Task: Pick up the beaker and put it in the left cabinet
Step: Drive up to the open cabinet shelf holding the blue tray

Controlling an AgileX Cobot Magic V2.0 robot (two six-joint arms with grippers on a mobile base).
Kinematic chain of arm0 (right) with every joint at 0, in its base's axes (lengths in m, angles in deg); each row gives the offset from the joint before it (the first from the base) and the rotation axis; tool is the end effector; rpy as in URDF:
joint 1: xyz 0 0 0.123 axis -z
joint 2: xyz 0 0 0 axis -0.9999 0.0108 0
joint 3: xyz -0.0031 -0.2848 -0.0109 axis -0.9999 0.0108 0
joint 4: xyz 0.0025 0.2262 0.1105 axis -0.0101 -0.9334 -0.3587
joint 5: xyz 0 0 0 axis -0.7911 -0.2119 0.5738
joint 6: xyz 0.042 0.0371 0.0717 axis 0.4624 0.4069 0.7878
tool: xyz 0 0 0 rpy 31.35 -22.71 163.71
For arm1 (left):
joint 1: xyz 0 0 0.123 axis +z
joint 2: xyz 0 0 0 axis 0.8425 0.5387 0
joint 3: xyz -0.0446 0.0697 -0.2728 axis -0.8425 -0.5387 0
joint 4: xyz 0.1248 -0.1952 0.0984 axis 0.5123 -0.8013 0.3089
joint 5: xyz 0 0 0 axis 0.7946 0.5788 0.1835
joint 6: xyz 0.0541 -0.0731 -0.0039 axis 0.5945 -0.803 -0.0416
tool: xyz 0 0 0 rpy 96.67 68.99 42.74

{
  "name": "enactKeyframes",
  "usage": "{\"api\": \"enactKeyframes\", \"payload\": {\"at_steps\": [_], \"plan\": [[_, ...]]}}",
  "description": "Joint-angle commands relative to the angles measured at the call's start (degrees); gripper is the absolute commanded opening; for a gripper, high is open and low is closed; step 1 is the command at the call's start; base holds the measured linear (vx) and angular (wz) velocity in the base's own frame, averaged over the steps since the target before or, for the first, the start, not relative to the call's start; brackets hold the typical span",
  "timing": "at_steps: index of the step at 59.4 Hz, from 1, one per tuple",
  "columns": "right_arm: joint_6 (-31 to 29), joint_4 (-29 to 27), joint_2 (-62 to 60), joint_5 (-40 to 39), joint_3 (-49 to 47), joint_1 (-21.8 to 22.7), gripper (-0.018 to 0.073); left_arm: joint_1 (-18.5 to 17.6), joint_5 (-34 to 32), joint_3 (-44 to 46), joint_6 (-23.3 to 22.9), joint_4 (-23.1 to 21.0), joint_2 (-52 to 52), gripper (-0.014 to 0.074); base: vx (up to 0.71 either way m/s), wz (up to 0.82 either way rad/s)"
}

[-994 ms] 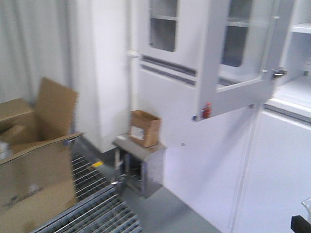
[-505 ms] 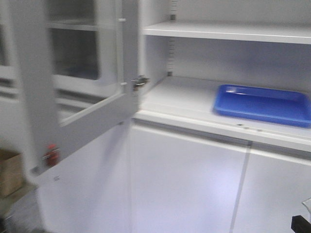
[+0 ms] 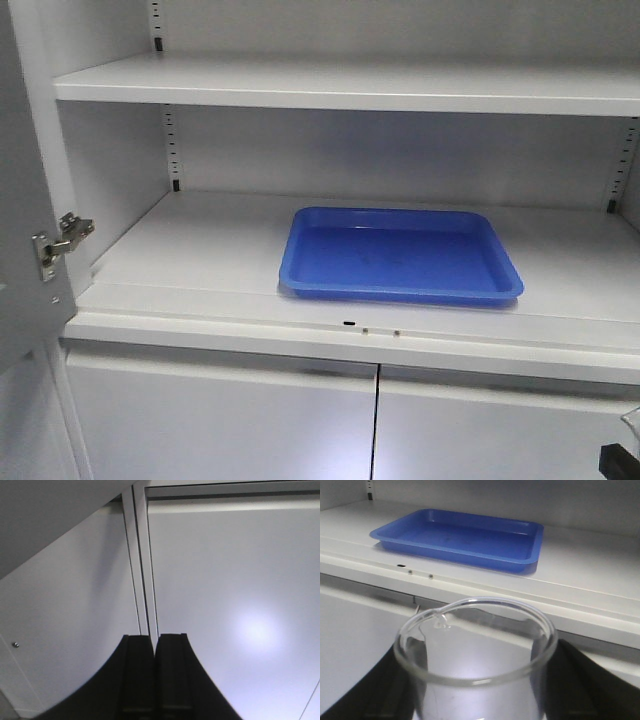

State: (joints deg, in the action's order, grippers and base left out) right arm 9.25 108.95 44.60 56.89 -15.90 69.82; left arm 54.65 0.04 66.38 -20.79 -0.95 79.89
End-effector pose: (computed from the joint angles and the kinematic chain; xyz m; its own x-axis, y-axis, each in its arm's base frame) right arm 0.1265 0.0310 0.2870 -0.1673 -0.0857 -0.9822 -0.2026 0.9779 -0.0508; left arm 0.0527 0.0031 0.1730 -0.2750 -0.0036 -0.9614 -0.0167 0.9999 0.0010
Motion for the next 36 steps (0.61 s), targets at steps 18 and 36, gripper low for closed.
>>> {"api": "enactKeyframes", "payload": {"at_steps": [18,36], "plan": [[-0.2,1.5,0.1,-1.3,-1.6,0.2,-0.0003,-0.3,-4.3,0.9,-0.2,0.2,-0.6,0.0004,0.37,-0.16],[-0.2,1.5,0.1,-1.3,-1.6,0.2,-0.0003,-0.3,-4.3,0.9,-0.2,0.2,-0.6,0.0004,0.33,-0.13]]}}
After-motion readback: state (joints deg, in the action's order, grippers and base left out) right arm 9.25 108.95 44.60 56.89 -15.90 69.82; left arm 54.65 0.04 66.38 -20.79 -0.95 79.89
